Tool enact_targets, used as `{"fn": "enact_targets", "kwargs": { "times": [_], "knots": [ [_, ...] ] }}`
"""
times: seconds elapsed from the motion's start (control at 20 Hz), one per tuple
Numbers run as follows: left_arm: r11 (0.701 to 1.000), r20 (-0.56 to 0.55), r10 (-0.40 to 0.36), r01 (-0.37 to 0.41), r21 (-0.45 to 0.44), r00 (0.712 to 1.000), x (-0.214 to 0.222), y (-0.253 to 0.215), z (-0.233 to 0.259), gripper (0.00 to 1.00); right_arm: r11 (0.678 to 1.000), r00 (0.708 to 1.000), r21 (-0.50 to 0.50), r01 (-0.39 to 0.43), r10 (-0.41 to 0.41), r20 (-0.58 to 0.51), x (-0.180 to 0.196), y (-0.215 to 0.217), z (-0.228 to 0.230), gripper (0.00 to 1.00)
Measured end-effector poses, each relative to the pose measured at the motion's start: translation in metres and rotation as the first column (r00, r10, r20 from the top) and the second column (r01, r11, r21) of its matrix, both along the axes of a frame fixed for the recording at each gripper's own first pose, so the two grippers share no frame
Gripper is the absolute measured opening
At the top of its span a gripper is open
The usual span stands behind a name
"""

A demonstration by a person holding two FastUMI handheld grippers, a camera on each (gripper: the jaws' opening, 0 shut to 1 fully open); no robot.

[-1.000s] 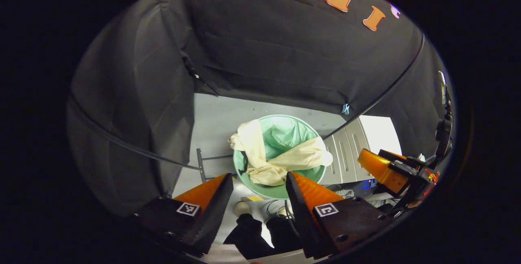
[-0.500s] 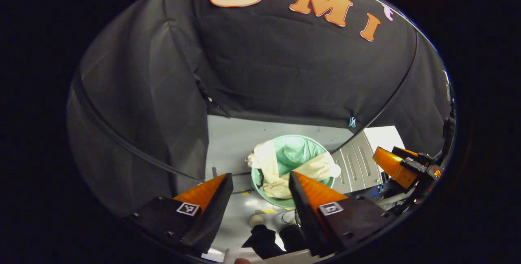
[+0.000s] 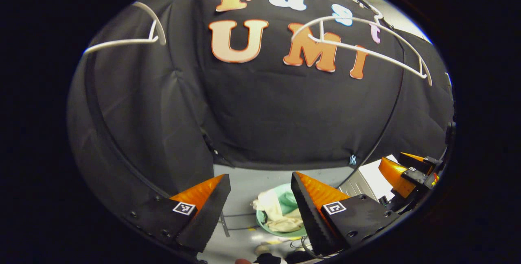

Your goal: Grasp the clothes on the hanger with both hands and then place them into the laundry hamper below.

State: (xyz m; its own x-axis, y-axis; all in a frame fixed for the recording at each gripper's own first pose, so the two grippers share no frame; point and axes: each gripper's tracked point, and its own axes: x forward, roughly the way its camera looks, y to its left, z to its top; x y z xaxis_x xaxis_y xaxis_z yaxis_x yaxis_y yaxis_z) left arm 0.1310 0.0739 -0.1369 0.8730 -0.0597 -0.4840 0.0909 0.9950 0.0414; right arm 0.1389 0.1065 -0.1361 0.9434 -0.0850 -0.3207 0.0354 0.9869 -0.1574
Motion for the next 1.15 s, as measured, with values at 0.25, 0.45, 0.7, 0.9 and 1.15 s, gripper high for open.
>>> {"fn": "enact_targets", "kwargs": {
  "times": [0.25,0.45,0.7,0.9,1.15],
  "knots": [
    [0.999,0.217,0.009,-0.018,0.036,0.976,0.009,0.006,0.058,0.98,0.998,0.989,-0.034,-0.053,0.057,0.14,-0.004,0.014,0.057,0.93],
    [1.0,0.297,0.026,-0.029,0.008,0.954,-0.002,0.007,0.082,0.97,0.996,0.975,-0.022,-0.09,0.093,0.204,-0.013,0.025,0.082,0.94],
    [0.994,0.384,0.093,-0.107,0.013,0.919,0.004,0.023,0.101,1.0,0.996,0.968,-0.017,-0.086,0.088,0.235,-0.005,0.024,0.097,0.93],
    [0.993,0.404,0.11,-0.121,0.003,0.908,0.004,0.029,0.108,0.94,0.996,0.968,-0.005,-0.088,0.086,0.235,-0.005,0.025,0.098,0.93],
    [0.994,0.413,0.095,-0.111,0.015,0.906,-0.005,0.029,0.111,0.94,0.996,0.967,-0.011,-0.087,0.088,0.24,-0.012,0.021,0.1,0.93]
  ]
}}
